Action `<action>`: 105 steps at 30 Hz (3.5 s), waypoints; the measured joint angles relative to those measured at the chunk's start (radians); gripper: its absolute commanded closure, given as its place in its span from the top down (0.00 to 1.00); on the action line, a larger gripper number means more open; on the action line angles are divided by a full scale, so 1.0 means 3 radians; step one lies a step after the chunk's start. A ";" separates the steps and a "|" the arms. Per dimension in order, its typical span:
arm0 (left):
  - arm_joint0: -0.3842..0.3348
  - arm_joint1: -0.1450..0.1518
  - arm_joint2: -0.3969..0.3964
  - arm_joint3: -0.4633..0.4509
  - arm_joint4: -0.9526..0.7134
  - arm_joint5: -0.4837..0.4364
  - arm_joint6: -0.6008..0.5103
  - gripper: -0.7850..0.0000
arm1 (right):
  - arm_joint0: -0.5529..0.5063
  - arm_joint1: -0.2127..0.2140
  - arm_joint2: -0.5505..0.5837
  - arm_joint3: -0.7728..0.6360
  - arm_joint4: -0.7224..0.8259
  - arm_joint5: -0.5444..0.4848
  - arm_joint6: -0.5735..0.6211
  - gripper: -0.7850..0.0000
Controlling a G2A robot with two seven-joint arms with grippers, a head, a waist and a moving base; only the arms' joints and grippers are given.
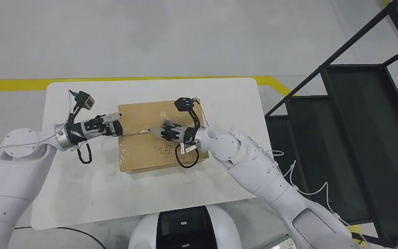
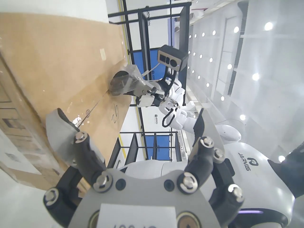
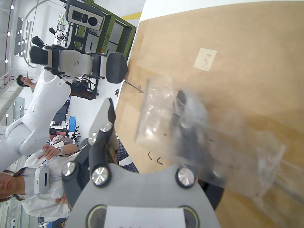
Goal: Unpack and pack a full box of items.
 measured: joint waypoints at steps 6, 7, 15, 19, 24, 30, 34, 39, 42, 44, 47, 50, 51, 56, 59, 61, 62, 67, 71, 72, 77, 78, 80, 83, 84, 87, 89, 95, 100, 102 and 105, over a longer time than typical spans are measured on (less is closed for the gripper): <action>0.0407 0.0100 -0.0480 0.0003 -0.0147 -0.0046 0.0243 1.00 | -0.0004 0.0000 0.0041 -0.0052 0.0004 -0.0005 0.0035 1.00; 0.0463 0.0111 -0.0539 0.0010 -0.0153 -0.0028 0.0289 1.00 | 0.0006 -0.0003 0.0041 -0.0053 0.0008 -0.0009 0.0038 1.00; 0.0819 0.0150 -0.0848 0.0002 -0.0195 0.0080 0.0497 1.00 | 0.0196 -0.0083 -0.0124 0.0023 0.0067 -0.0023 0.0061 1.00; 0.0912 0.0153 -0.0918 -0.0057 -0.0167 0.0098 0.0517 1.00 | 0.0303 -0.0153 -0.0283 0.0150 0.0132 -0.0029 0.0052 1.00; 0.1001 0.0153 -0.0991 -0.0130 -0.0136 0.0136 0.0512 1.00 | 0.0498 -0.0282 -0.0526 0.0435 0.0304 -0.0081 0.0072 1.00; 0.1080 0.0146 -0.1048 -0.0225 -0.0091 0.0178 0.0520 1.00 | 0.0704 -0.0422 -0.0716 0.0657 0.0417 -0.0148 0.0029 1.00; 0.1105 0.0138 -0.1065 -0.0265 -0.0065 0.0207 0.0516 1.00 | 0.0806 -0.0500 -0.0798 0.0765 0.0474 -0.0152 0.0021 1.00; 0.1134 0.0129 -0.1103 -0.0281 -0.0044 0.0233 0.0501 1.00 | 0.0919 -0.0614 -0.0911 0.0952 0.0590 -0.0184 0.0023 1.00; 0.1158 0.0127 -0.1136 -0.0295 -0.0028 0.0249 0.0495 1.00 | 0.0988 -0.0685 -0.0974 0.1058 0.0633 -0.0211 -0.0005 1.00; 0.1175 0.0125 -0.1159 -0.0308 -0.0018 0.0261 0.0493 1.00 | 0.1038 -0.0736 -0.1015 0.1141 0.0662 -0.0227 -0.0018 1.00; 0.1196 0.0120 -0.1184 -0.0331 -0.0004 0.0278 0.0495 1.00 | 0.1107 -0.0810 -0.1067 0.1266 0.0720 -0.0254 -0.0016 1.00; 0.1216 0.0115 -0.1203 -0.0359 0.0012 0.0295 0.0503 1.00 | 0.1173 -0.0884 -0.1115 0.1385 0.0755 -0.0275 -0.0031 1.00; 0.1221 0.0114 -0.1207 -0.0367 0.0020 0.0301 0.0505 1.00 | 0.1193 -0.0906 -0.1125 0.1421 0.0766 -0.0283 -0.0037 1.00; 0.1226 0.0107 -0.1240 -0.0368 0.0067 0.0337 0.0504 1.00 | 0.1304 -0.1016 -0.1155 0.1662 0.0835 -0.0296 -0.0039 1.00; 0.1209 0.0102 -0.1248 -0.0346 0.0091 0.0354 0.0485 1.00 | 0.1331 -0.1056 -0.1146 0.1748 0.0867 -0.0366 -0.0022 1.00; 0.1200 0.0097 -0.1245 -0.0341 0.0101 0.0362 0.0474 1.00 | 0.1320 -0.1059 -0.1113 0.1748 0.0889 -0.0426 -0.0006 1.00; 0.1195 0.0093 -0.1239 -0.0343 0.0104 0.0368 0.0467 1.00 | 0.1307 -0.1050 -0.1071 0.1732 0.0916 -0.0463 0.0013 1.00; 0.1143 0.0071 -0.1172 -0.0397 0.0138 0.0418 0.0444 1.00 | 0.1187 -0.0946 -0.0824 0.1547 0.0915 -0.0495 0.0095 1.00; 0.1046 0.0048 -0.1085 -0.0429 0.0205 0.0486 0.0455 1.00 | 0.0977 -0.0787 -0.0528 0.1153 0.0741 -0.0397 0.0191 1.00; 0.1024 0.0043 -0.1070 -0.0427 0.0218 0.0498 0.0463 1.00 | 0.0921 -0.0750 -0.0456 0.1050 0.0697 -0.0359 0.0235 1.00; 0.0956 0.0022 -0.1065 -0.0388 0.0293 0.0554 0.0685 1.00 | 0.0586 -0.0560 -0.0025 0.0473 0.0500 -0.0046 0.0448 1.00; 0.0963 0.0019 -0.1076 -0.0391 0.0296 0.0558 0.0747 1.00 | 0.0536 -0.0539 0.0028 0.0392 0.0474 0.0020 0.0476 1.00; 0.0999 0.0014 -0.1116 -0.0399 0.0295 0.0571 0.0888 1.00 | 0.0447 -0.0505 0.0122 0.0264 0.0441 0.0188 0.0526 1.00; 0.1067 0.0013 -0.1178 -0.0439 0.0305 0.0605 0.1007 1.00 | 0.0382 -0.0486 0.0211 0.0234 0.0536 0.0392 0.0579 1.00; 0.1087 0.0014 -0.1196 -0.0454 0.0308 0.0615 0.1017 1.00 | 0.0381 -0.0485 0.0228 0.0254 0.0568 0.0411 0.0577 1.00; 0.1146 0.0016 -0.1255 -0.0504 0.0321 0.0648 0.1032 1.00 | 0.0416 -0.0499 0.0233 0.0414 0.0679 0.0392 0.0548 1.00; 0.1184 0.0018 -0.1291 -0.0542 0.0339 0.0667 0.1043 1.00 | 0.0480 -0.0527 0.0186 0.0590 0.0798 0.0369 0.0567 1.00; 0.1271 0.0019 -0.1383 -0.0620 0.0375 0.0700 0.1047 1.00 | 0.0694 -0.0632 -0.0017 0.1070 0.1034 0.0335 0.0569 1.00; 0.1326 0.0017 -0.1454 -0.0634 0.0384 0.0702 0.1031 1.00 | 0.0846 -0.0716 -0.0144 0.1332 0.1219 0.0156 0.0622 1.00; 0.1349 0.0015 -0.1483 -0.0630 0.0376 0.0691 0.1028 1.00 | 0.0902 -0.0756 -0.0213 0.1407 0.1264 0.0099 0.0632 1.00; 0.1378 0.0011 -0.1519 -0.0622 0.0360 0.0676 0.1023 1.00 | 0.0979 -0.0815 -0.0308 0.1511 0.1328 0.0037 0.0637 1.00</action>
